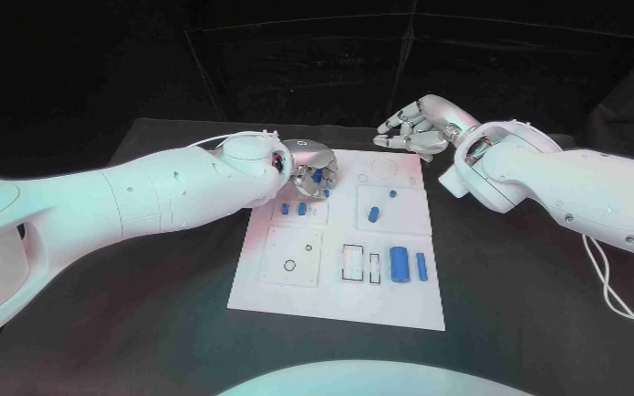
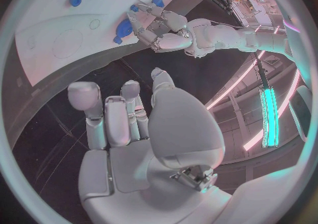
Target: Assemble the parts on the task board
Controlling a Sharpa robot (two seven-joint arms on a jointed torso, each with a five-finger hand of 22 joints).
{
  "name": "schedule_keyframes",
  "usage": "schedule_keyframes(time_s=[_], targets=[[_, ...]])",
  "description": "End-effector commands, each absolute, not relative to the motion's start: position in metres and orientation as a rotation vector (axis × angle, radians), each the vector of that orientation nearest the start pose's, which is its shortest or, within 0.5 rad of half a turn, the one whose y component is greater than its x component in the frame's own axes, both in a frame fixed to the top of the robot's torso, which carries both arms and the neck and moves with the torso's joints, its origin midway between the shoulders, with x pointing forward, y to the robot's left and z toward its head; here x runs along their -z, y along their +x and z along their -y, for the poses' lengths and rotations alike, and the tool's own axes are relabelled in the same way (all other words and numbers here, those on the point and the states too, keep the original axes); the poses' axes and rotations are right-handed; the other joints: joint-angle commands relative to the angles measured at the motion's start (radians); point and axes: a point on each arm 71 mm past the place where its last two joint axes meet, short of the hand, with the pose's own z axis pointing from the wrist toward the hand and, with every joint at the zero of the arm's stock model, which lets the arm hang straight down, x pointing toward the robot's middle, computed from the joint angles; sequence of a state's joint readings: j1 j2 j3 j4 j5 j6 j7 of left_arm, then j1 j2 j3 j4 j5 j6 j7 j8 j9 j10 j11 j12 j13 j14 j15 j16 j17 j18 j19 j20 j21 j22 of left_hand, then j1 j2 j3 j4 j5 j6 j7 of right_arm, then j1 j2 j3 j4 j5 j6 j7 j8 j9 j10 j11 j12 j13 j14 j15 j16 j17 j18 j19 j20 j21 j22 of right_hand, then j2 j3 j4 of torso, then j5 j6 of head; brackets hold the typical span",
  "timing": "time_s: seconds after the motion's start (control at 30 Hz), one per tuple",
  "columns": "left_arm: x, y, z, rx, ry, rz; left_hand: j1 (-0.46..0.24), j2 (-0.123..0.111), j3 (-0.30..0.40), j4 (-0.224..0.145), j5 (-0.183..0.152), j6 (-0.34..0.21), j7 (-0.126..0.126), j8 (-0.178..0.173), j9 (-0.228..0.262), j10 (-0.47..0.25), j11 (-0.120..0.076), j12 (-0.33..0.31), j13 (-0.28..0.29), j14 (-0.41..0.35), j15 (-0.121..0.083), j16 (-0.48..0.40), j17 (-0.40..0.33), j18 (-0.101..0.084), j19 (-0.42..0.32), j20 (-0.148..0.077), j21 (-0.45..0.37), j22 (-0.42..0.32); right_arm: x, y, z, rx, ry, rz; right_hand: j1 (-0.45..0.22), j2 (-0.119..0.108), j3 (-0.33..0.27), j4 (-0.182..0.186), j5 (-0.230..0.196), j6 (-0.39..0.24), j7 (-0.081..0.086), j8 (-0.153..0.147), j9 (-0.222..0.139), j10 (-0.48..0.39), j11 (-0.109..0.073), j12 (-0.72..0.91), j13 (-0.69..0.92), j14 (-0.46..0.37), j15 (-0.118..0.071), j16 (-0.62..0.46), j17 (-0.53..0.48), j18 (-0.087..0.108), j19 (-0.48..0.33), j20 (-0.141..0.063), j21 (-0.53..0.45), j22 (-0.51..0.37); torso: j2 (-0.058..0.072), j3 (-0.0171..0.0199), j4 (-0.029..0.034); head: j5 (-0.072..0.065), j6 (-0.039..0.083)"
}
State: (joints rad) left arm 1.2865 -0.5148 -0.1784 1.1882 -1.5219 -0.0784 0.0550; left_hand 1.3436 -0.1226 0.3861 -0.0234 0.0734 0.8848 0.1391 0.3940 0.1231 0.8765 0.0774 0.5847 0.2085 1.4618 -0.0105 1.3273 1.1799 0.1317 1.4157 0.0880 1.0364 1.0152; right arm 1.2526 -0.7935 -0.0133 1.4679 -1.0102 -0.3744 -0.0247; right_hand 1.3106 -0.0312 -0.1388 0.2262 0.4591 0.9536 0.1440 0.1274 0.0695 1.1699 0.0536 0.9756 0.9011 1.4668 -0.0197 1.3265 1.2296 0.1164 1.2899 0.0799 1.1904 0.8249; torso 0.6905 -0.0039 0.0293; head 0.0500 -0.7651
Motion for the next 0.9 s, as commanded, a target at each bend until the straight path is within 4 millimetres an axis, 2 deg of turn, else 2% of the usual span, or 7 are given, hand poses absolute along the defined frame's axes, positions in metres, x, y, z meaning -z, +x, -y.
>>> schedule_keyframes(time_s=[0.03,0.6,0.9], targets=[[0.2174,0.5267,-0.1143,0.628,0.574,-1.843,0.006,0.007,0.014,0.0,0.0,0.012,0.001,-0.009,-0.006,0.012,0.001,-0.007,-0.008,0.02,0.002,0.004,0.0,-0.014,0.006,0.001,0.007,0.005,0.1493,0.5104,0.1944,-0.911,0.246,-1.612,0.002,0.01,-0.002,0.003,0.004,-0.008,-0.001,0.002,-0.001,-0.008,0.002,-0.003,-0.001,0.031,-0.004,-0.005,-0.001,0.016,-0.008,0.0,-0.004,-0.001,0.0,0.0002,-0.0007,0.002,-0.001],[0.2231,0.528,-0.1112,0.61,0.583,-1.887,-0.002,0.006,0.046,-0.003,-0.004,0.034,-0.002,-0.022,-0.024,0.035,-0.001,-0.025,-0.034,0.022,0.0,0.008,-0.004,-0.017,0.008,0.001,0.028,0.027,0.1497,0.5105,0.1933,-0.913,0.244,-1.617,0.003,0.011,-0.002,0.005,0.004,-0.008,0.0,0.002,-0.001,-0.007,0.002,-0.001,0.001,0.031,-0.003,-0.004,0.0,0.016,-0.007,0.001,-0.004,0.0,0.0,-0.0001,0.0003,0.0,-0.003],[0.2247,0.5276,-0.111,0.61,0.588,-1.899,0.008,0.028,0.097,-0.018,-0.005,0.087,-0.013,-0.027,-0.035,0.091,-0.014,-0.051,-0.061,0.026,-0.01,0.016,-0.002,-0.02,0.012,-0.006,0.053,0.054,0.1497,0.5105,0.1929,-0.914,0.243,-1.617,0.003,0.011,-0.002,0.005,0.004,-0.008,0.0,0.002,-0.001,-0.007,0.002,-0.001,0.001,0.031,-0.003,-0.004,0.0,0.016,-0.007,0.001,-0.004,0.0,0.0,0.0001,0.0,0.0,-0.005]])
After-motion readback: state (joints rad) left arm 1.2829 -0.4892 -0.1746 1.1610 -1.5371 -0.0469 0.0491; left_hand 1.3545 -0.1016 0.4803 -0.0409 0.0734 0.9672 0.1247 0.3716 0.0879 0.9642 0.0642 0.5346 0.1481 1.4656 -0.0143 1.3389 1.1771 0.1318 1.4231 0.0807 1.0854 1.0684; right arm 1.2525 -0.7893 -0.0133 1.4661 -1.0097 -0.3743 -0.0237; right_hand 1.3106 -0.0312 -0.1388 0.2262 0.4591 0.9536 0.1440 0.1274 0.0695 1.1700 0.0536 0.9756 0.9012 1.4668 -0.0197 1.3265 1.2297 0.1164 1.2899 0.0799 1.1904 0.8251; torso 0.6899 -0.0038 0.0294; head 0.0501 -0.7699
